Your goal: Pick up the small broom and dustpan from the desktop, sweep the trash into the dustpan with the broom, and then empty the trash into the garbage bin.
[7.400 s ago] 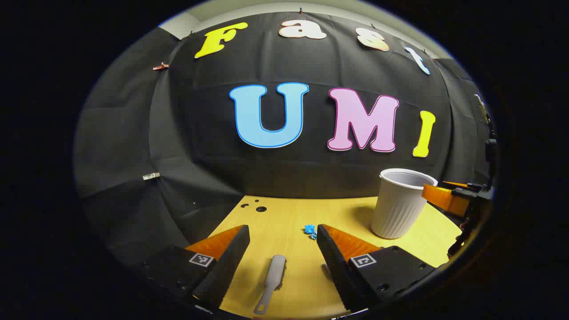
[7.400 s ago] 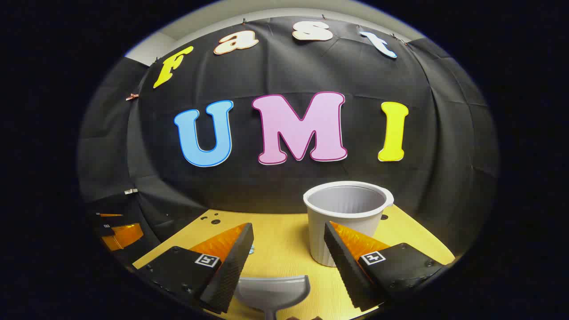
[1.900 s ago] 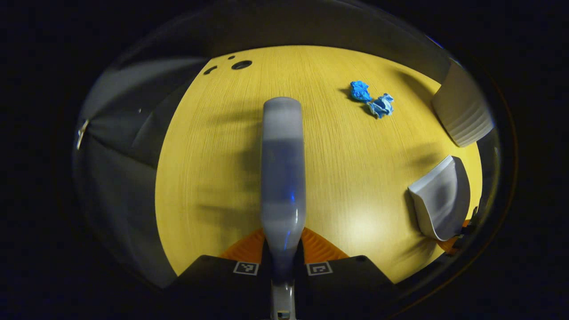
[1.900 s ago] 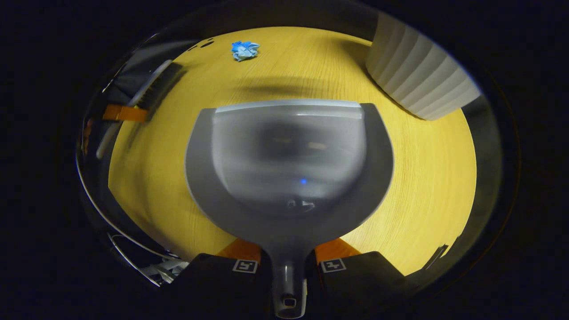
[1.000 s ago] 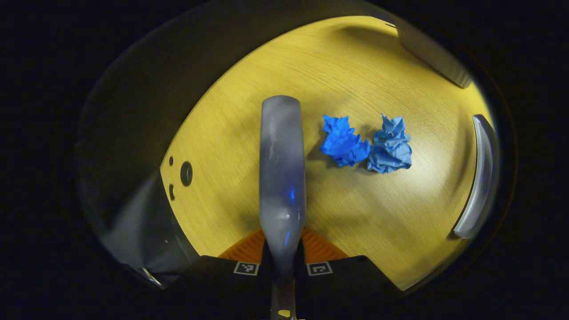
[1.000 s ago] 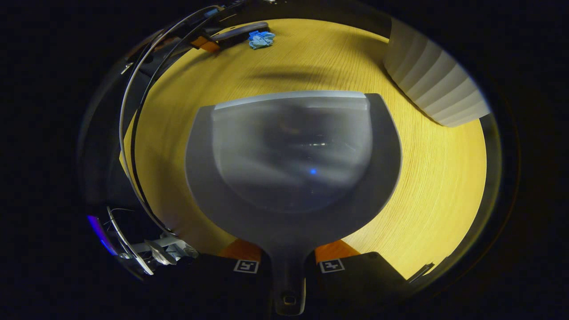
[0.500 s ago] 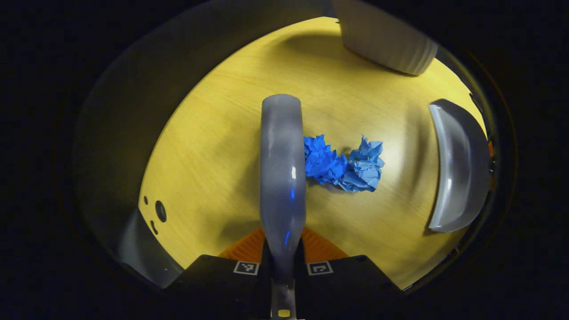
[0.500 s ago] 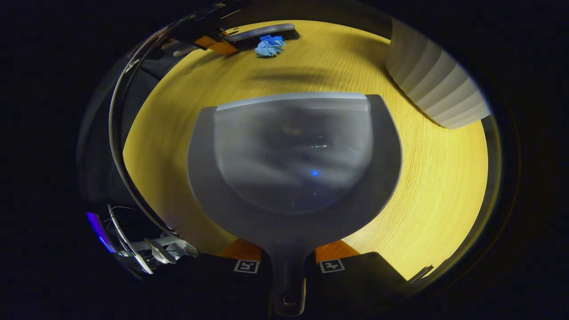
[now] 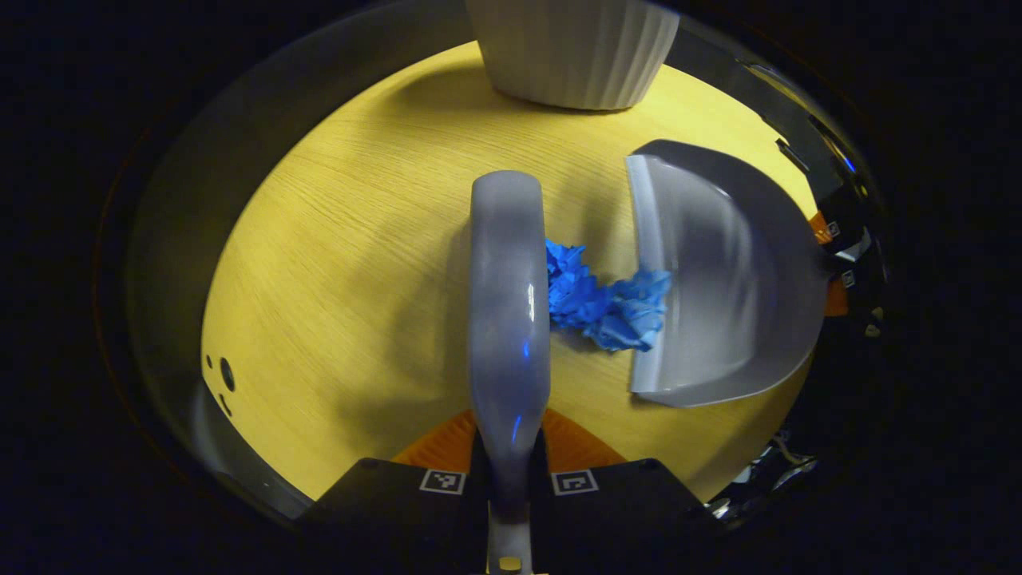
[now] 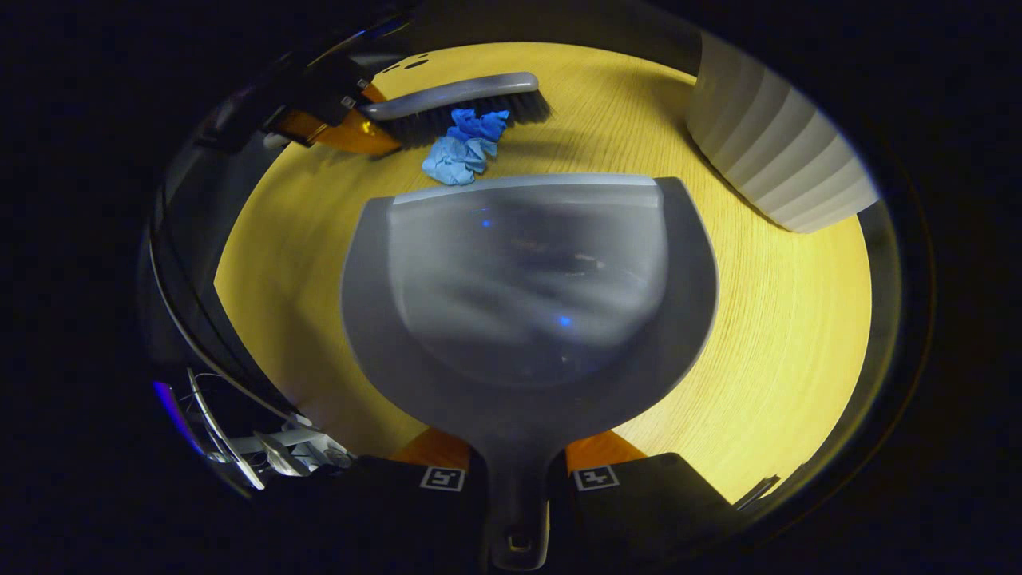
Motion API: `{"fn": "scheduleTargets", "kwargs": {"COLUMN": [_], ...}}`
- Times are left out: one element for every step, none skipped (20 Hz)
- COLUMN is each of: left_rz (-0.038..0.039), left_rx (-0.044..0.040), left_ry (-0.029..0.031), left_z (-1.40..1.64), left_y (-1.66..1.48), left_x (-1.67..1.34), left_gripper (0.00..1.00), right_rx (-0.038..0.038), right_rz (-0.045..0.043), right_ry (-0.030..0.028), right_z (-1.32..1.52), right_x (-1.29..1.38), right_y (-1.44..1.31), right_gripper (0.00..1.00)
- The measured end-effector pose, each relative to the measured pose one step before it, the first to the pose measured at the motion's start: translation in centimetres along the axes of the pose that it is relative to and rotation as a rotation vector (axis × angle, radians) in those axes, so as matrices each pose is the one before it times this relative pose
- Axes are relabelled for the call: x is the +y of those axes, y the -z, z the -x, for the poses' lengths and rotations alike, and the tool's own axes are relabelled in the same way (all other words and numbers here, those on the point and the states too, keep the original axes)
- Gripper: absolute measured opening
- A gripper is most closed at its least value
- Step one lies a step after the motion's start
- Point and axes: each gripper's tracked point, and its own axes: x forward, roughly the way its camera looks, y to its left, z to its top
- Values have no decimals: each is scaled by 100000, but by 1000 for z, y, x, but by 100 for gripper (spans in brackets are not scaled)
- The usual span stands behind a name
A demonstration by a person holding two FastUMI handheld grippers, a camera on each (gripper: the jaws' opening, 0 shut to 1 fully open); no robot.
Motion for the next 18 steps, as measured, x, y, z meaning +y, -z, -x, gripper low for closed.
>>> {"fn": "scheduleTargets", "kwargs": {"left_rz": [2846,3518,4473,3741,2814,2697,2650,2216,1020,-188,74,2058,2944,2524,1983,2692,3679,3798], "left_rx": [668,1153,547,129,354,1092,1170,1178,226,-1234,-2570,-3061,-3499,-3727,-3710,-3462,-3083,-3196], "left_ry": [4124,3568,3399,4097,3641,3789,3756,3832,1559,-1281,-2391,-882,156,-290,-1642,-2414,-1931,-1526], "left_z": [258,84,-69,131,134,-66,107,193,247,115,366,295,754,1131,1094,986,812,338], "left_y": [341,471,369,287,293,729,622,607,283,109,-14,184,160,243,-64,398,619,980], "left_x": [-1646,-1293,-1215,-1058,-1101,-1115,-1153,-1042,-799,-213,44,-365,-586,-112,103,595,508,440], "left_gripper": [25,25,25,27,25,27,24,25,25,25,25,25,25,25,25,25,28,24], "right_rx": [-458,-641,-553,-911,-1153,-1505,-1492,-1031,134,260,209,-1177,-708,-1221,-1538,-813,-903,-1017], "right_rz": [722,1060,991,545,268,80,160,-378,-1527,-3178,-3539,-2017,-1453,-1922,-2408,-2277,-2127,-408], "right_ry": [607,494,651,856,844,794,580,-124,-1411,-2199,-2123,-851,287,-77,-1342,-1361,-1686,-833], "right_z": [12,-96,-11,-82,-30,-67,64,-74,238,-26,-127,-7,201,22,109,190,410,226], "right_x": [-99,-22,-159,-101,-68,148,65,-38,222,291,171,-14,-421,499,259,-83,-177,-87], "right_y": [-34,180,116,108,-27,29,-21,77,178,-88,2,93,172,20,-269,-139,-66,237], "right_gripper": [34,34,34,34,34,34,34,34,34,34,34,34,34,34,34,34,34,34]}}
